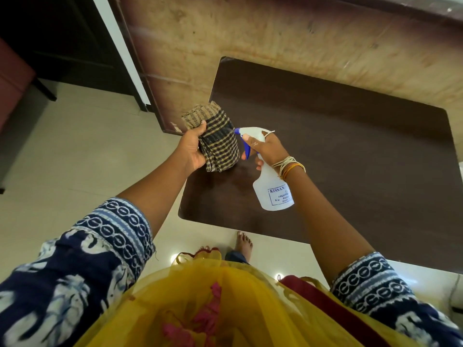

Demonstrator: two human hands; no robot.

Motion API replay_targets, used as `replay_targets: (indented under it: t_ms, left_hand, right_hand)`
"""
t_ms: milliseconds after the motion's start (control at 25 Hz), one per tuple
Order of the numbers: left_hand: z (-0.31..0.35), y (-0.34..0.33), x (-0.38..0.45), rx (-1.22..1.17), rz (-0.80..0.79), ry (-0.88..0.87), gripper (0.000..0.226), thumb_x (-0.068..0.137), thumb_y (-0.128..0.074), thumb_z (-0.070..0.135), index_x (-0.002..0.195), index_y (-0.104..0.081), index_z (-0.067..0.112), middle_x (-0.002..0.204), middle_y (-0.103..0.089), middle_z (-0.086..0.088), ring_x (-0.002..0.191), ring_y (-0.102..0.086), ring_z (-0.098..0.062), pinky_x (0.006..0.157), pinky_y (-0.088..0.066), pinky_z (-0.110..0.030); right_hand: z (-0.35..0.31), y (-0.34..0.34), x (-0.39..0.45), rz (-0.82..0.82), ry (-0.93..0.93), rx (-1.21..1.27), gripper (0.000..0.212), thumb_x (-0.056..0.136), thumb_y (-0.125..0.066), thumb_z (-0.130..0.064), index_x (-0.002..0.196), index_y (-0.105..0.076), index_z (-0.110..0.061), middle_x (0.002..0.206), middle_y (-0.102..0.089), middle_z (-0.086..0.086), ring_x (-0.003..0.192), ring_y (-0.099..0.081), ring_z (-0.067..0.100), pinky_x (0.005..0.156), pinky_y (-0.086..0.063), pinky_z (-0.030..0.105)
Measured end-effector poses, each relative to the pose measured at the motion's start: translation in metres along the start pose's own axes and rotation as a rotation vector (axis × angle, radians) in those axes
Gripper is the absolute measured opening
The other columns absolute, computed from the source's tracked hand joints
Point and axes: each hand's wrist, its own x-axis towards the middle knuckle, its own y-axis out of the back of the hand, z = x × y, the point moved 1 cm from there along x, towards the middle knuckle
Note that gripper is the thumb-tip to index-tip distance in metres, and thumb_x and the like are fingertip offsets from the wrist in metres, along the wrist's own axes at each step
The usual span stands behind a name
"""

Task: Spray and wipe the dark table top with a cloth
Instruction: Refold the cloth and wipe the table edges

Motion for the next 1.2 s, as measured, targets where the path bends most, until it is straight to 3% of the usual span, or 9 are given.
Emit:
replay_targets:
  t_ms: [160,280,480,600,760,960,1040,1120,1200]
  left_hand:
    - [-0.002,0.0,0.003,0.002,0.009,0.011,0.021,0.099,-0.054,0.023,0.108,-0.064,0.007,0.103,-0.071,-0.015,0.092,-0.07,-0.032,0.073,-0.055,-0.05]
    - [-0.004,0.0,0.005,-0.002,0.007,0.023,0.02,0.099,-0.054,0.023,0.103,-0.066,0.007,0.099,-0.072,-0.015,0.09,-0.07,-0.032,0.073,-0.055,-0.05]
    - [-0.006,0.001,0.01,-0.006,0.015,0.06,0.02,0.099,-0.053,0.022,0.106,-0.064,0.006,0.106,-0.07,-0.017,0.095,-0.068,-0.033,0.075,-0.054,-0.052]
    - [-0.007,0.0,0.007,-0.014,0.024,0.075,0.021,0.099,-0.054,0.022,0.11,-0.063,0.006,0.111,-0.069,-0.018,0.097,-0.068,-0.034,0.072,-0.054,-0.051]
    - [-0.004,0.005,0.004,0.04,0.03,0.104,0.035,0.097,-0.057,0.025,0.127,-0.059,0.006,0.121,-0.067,-0.018,0.104,-0.067,-0.035,0.075,-0.055,-0.053]
    - [-0.009,0.015,-0.01,0.125,0.003,0.132,0.029,0.097,-0.057,0.026,0.119,-0.061,0.006,0.11,-0.07,-0.016,0.098,-0.069,-0.033,0.08,-0.055,-0.053]
    - [-0.015,0.02,-0.018,0.176,-0.017,0.161,0.033,0.097,-0.057,0.026,0.123,-0.059,0.006,0.114,-0.069,-0.016,0.1,-0.069,-0.033,0.077,-0.056,-0.05]
    - [-0.021,0.026,-0.025,0.23,-0.053,0.187,0.036,0.097,-0.057,0.026,0.127,-0.058,0.006,0.12,-0.067,-0.018,0.104,-0.068,-0.033,0.08,-0.057,-0.048]
    - [-0.026,0.033,-0.035,0.325,-0.063,0.203,0.032,0.098,-0.056,0.025,0.124,-0.059,0.008,0.114,-0.069,-0.016,0.101,-0.068,-0.031,0.08,-0.057,-0.045]
  right_hand:
    - [0.003,0.002,0.004,0.021,0.079,0.081,0.041,0.1,-0.05,-0.035,0.133,-0.048,-0.012,0.083,-0.067,0.013,0.045,-0.049,0.011,0.045,-0.047,0.023]
    - [0.004,0.011,0.011,0.056,0.143,0.168,0.033,0.098,-0.056,-0.029,0.128,-0.049,-0.017,0.092,-0.071,0.007,0.063,-0.058,0.027,0.048,-0.049,0.026]
    - [0.003,0.033,0.037,0.32,0.202,0.331,0.039,0.088,-0.07,-0.012,0.123,-0.06,0.003,0.111,-0.067,0.018,0.093,-0.067,0.022,0.067,-0.056,0.02]
    - [0.006,0.036,0.044,0.447,0.127,0.367,0.04,0.083,-0.076,-0.015,0.117,-0.065,0.001,0.104,-0.065,0.011,0.09,-0.06,0.018,0.06,-0.047,0.009]
    - [0.01,0.043,0.045,0.472,0.048,0.283,0.038,0.081,-0.078,-0.019,0.113,-0.062,-0.006,0.102,-0.061,0.007,0.085,-0.058,0.014,0.065,-0.048,0.012]
    - [0.024,0.012,0.008,0.665,-0.402,0.016,0.073,0.072,-0.078,-0.028,0.132,-0.044,-0.003,0.136,-0.048,0.016,0.122,-0.05,0.034,0.1,-0.047,0.044]
    - [0.023,-0.021,-0.011,0.549,-0.43,0.238,0.068,0.08,-0.073,-0.03,0.136,-0.043,-0.004,0.137,-0.05,0.015,0.119,-0.053,0.031,0.095,-0.048,0.04]
    - [0.017,-0.051,-0.026,0.167,-0.405,0.691,0.053,0.091,-0.061,-0.038,0.133,-0.052,-0.006,0.127,-0.061,0.012,0.105,-0.061,0.025,0.086,-0.051,0.035]
    - [0.016,-0.066,-0.045,-0.048,-0.383,0.897,0.046,0.095,-0.052,-0.043,0.125,-0.059,-0.008,0.118,-0.068,0.012,0.101,-0.065,0.027,0.089,-0.052,0.039]
